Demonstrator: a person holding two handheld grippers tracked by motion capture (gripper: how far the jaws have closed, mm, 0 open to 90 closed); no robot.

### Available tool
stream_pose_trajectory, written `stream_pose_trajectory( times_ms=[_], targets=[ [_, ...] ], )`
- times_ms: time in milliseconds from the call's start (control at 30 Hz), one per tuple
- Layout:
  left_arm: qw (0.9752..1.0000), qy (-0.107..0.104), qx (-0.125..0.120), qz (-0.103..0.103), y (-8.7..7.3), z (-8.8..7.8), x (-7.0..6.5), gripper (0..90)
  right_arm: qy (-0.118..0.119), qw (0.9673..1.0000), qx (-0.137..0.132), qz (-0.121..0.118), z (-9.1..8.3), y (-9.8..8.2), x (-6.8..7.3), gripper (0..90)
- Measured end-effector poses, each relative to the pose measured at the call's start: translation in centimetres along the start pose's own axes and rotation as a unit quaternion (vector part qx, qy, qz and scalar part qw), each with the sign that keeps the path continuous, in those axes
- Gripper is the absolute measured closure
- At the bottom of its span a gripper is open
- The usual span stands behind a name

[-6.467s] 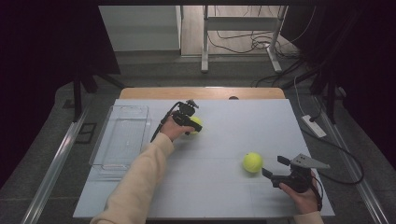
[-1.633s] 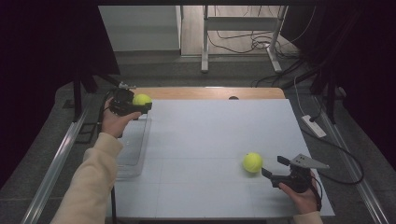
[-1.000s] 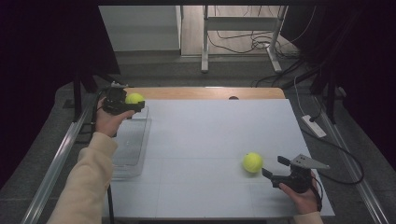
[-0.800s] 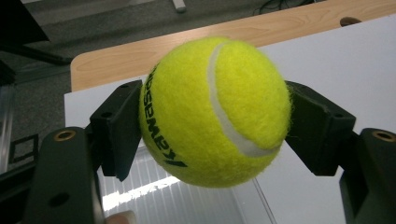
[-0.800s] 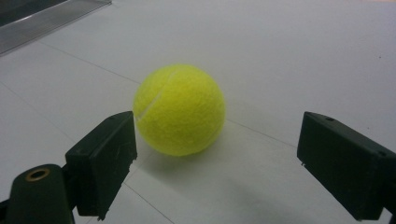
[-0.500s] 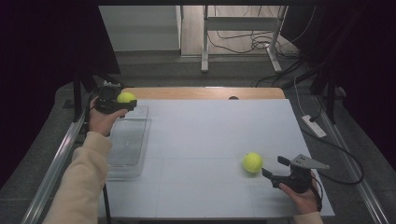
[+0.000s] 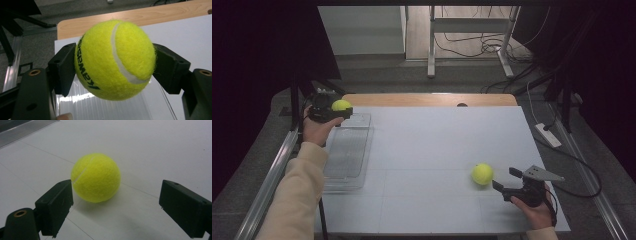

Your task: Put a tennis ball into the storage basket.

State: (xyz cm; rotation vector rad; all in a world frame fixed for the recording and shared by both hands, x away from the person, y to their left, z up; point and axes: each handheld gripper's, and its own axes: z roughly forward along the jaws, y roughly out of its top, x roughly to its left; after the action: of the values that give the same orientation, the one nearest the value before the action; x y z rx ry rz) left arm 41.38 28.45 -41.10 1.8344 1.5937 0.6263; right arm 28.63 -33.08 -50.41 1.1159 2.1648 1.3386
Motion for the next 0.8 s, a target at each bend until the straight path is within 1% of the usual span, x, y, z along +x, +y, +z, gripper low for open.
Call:
stream_pose_trajectory(
  times_ms=[167, 233, 333, 367, 500, 567, 600, 633, 700, 767, 800],
  targets=[
    [1.0000, 0.001, 0.008, -0.004, -0.2, 0.5, 0.1, 26.9, -0.001, 1.0000, 0.000, -0.001, 0.0, 0.0, 0.0, 12.2],
    [0.9999, 0.004, 0.013, -0.001, -0.3, 0.6, 0.2, 26.9, -0.002, 1.0000, 0.001, -0.002, 0.0, 0.0, 0.0, 12.2],
    [0.9998, 0.004, 0.016, -0.007, -0.5, 1.0, 0.4, 26.9, -0.002, 1.0000, -0.001, 0.000, -0.1, 0.0, 0.0, 12.2],
    [0.9998, 0.005, 0.019, -0.005, -0.5, 1.0, 0.4, 26.9, -0.003, 1.0000, 0.000, 0.000, -0.1, 0.0, 0.0, 12.2],
    [0.9996, 0.007, 0.025, -0.009, -0.7, 1.4, 0.5, 26.9, -0.003, 1.0000, 0.000, 0.002, -0.1, -0.1, 0.0, 12.2],
    [0.9996, 0.007, 0.029, -0.005, -0.6, 1.4, 0.5, 26.9, -0.003, 1.0000, 0.000, 0.001, -0.1, -0.1, 0.0, 12.3],
    [0.9995, 0.007, 0.029, -0.007, -0.7, 1.5, 0.4, 26.9, -0.003, 1.0000, 0.001, 0.001, -0.1, -0.1, 0.0, 12.3],
    [0.9995, 0.007, 0.032, -0.004, -0.6, 1.6, 0.5, 26.9, -0.003, 1.0000, 0.001, 0.001, -0.1, -0.1, 0.0, 12.3],
    [0.9994, 0.006, 0.034, -0.006, -0.7, 1.8, 0.4, 26.9, -0.003, 1.0000, 0.001, 0.002, -0.1, -0.1, 0.0, 12.3],
    [0.9992, 0.007, 0.038, -0.002, -0.7, 2.0, 0.4, 26.9, -0.002, 1.0000, 0.000, 0.002, -0.1, -0.1, 0.0, 12.3],
    [0.9992, 0.008, 0.039, -0.008, -0.8, 2.1, 0.4, 26.8, -0.002, 1.0000, 0.000, 0.002, -0.1, -0.1, 0.0, 12.3]
  ],
)
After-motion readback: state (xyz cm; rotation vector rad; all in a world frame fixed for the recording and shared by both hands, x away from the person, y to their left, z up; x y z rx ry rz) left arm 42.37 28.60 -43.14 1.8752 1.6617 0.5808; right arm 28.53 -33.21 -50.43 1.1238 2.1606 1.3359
